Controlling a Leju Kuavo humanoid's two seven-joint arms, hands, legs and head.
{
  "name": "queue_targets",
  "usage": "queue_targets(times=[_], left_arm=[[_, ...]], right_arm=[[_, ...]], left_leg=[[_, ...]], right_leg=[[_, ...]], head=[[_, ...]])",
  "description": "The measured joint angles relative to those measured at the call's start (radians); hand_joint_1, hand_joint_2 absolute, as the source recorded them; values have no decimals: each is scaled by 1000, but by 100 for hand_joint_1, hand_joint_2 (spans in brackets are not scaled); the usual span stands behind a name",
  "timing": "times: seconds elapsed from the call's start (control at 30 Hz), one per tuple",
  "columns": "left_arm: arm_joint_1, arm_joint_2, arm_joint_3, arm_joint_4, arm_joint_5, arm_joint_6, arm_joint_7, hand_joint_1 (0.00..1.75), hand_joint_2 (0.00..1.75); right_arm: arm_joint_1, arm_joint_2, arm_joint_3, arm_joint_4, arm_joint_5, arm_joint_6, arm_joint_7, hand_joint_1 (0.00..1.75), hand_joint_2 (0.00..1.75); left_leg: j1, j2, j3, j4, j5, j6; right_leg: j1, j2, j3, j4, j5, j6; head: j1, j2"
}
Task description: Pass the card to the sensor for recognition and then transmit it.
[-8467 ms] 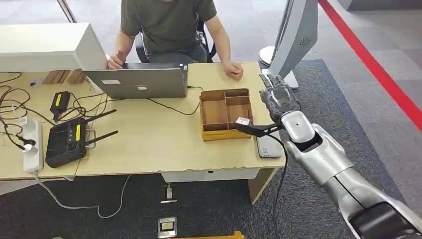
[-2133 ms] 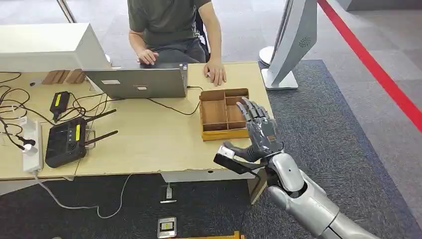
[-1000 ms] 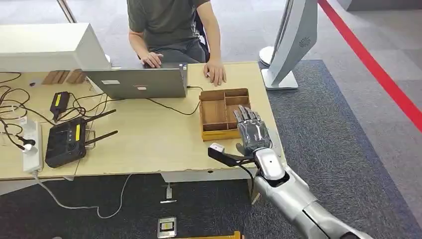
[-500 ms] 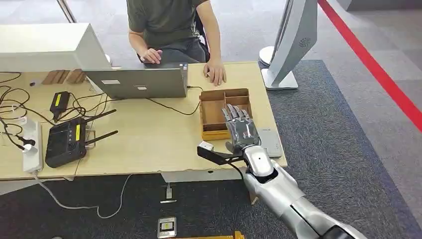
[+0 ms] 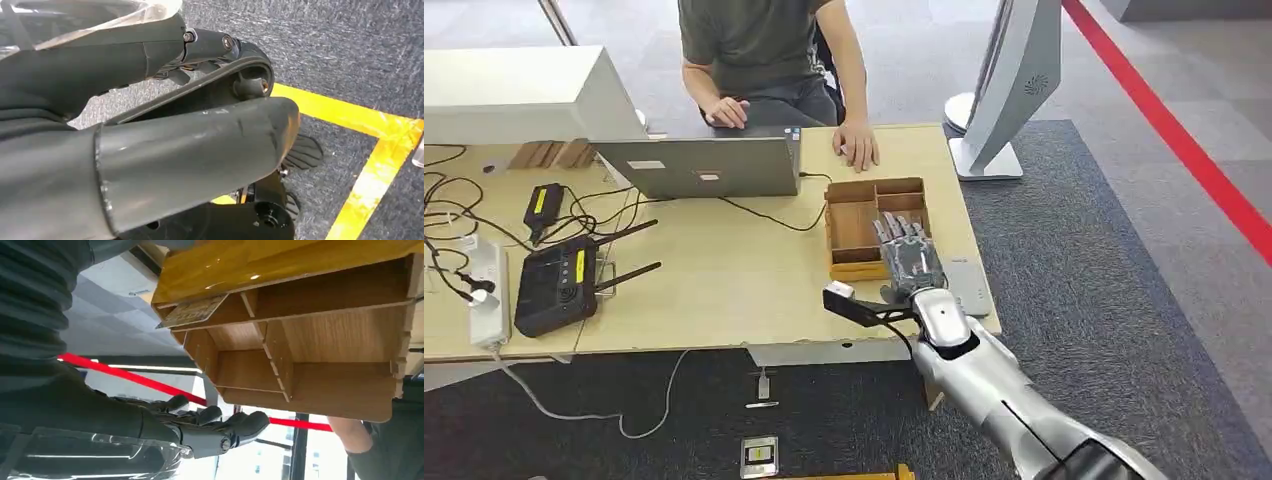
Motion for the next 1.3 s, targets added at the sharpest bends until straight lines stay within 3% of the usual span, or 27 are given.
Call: queue_targets(times=[0.5,1.3], left_arm=[[1,0,10,0,-4,-4,-2,0,0],[1,0,24,0,2,3,0,0,0]], right_arm=[[-20,-7,2,57,-40,16,13,0,175],[-35,-31,-2,33,29,78,54,0,175]], left_leg=[[0,0,0,0,0,0],[0,0,0,0,0,0]], right_leg=[[0,0,0,0,0,0],[0,0,0,0,0,0]], head=[[0,0],[0,0]])
